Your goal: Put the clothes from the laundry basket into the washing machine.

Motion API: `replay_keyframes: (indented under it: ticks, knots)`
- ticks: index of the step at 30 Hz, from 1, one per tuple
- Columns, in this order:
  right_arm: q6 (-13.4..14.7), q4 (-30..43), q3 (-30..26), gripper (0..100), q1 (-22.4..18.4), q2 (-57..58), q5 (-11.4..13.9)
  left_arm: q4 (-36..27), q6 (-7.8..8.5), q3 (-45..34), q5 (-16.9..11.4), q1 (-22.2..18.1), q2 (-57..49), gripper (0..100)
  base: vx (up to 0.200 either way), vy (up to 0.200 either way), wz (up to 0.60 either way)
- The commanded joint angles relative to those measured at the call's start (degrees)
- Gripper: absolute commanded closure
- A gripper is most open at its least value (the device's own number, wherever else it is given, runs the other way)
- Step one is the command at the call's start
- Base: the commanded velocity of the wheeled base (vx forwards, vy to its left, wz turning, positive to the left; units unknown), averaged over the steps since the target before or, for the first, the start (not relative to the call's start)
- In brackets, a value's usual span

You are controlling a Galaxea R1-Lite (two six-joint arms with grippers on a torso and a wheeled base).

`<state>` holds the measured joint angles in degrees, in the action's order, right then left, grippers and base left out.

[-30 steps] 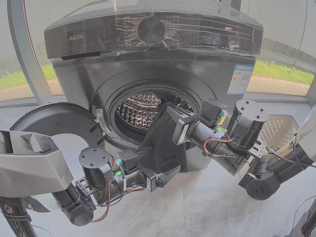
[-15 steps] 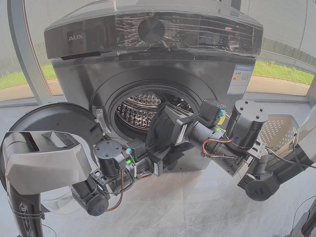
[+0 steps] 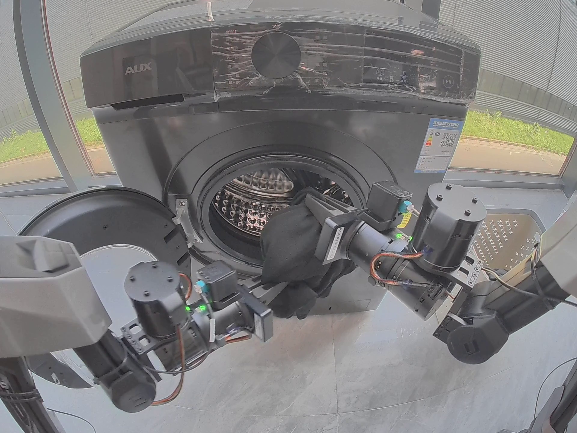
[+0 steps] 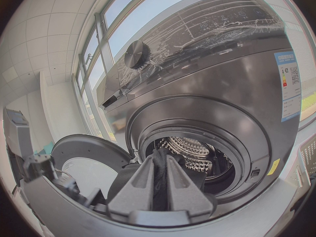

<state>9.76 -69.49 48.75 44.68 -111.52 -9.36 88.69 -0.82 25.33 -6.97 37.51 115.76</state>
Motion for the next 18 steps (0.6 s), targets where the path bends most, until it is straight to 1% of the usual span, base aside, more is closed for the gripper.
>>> replay_keyframes:
  ticks: [1,3,4,5,9,11,18]
  knots:
    - [-0.01,-0.12,-0.32,100,-0.73,-0.28,0.05,0.00,0.20,-12.06,-2.34,0.02,-15.48,100,0.000,0.000,0.00]
    - [-0.01,-0.04,-0.32,100,-0.73,-0.37,0.05,-0.18,-0.33,-14.52,-4.72,-0.07,-19.70,100,0.000,0.000,0.00]
    - [-0.01,-0.04,-0.41,100,-0.73,-0.37,0.13,-0.18,-0.33,-14.43,-4.54,-0.16,-19.79,100,0.000,0.000,0.00]
    - [-0.01,-0.12,-0.67,100,-0.65,-0.28,0.05,-0.09,0.38,-14.52,-4.28,-0.33,-19.70,100,0.000,0.000,0.00]
    - [-0.01,-0.21,-1.82,100,-0.73,-0.10,0.13,-0.09,0.20,-14.70,-4.28,-0.16,-19.52,100,0.000,0.000,0.00]
    - [0.52,-0.39,-2.78,100,-0.73,0.07,0.05,-0.09,0.38,-14.43,-4.28,-0.16,-18.55,100,0.000,0.000,0.00]
    - [0.96,-0.30,-3.31,100,-0.73,0.16,0.05,0.00,0.11,-13.64,-4.36,-0.07,-18.82,100,0.000,0.000,0.00]
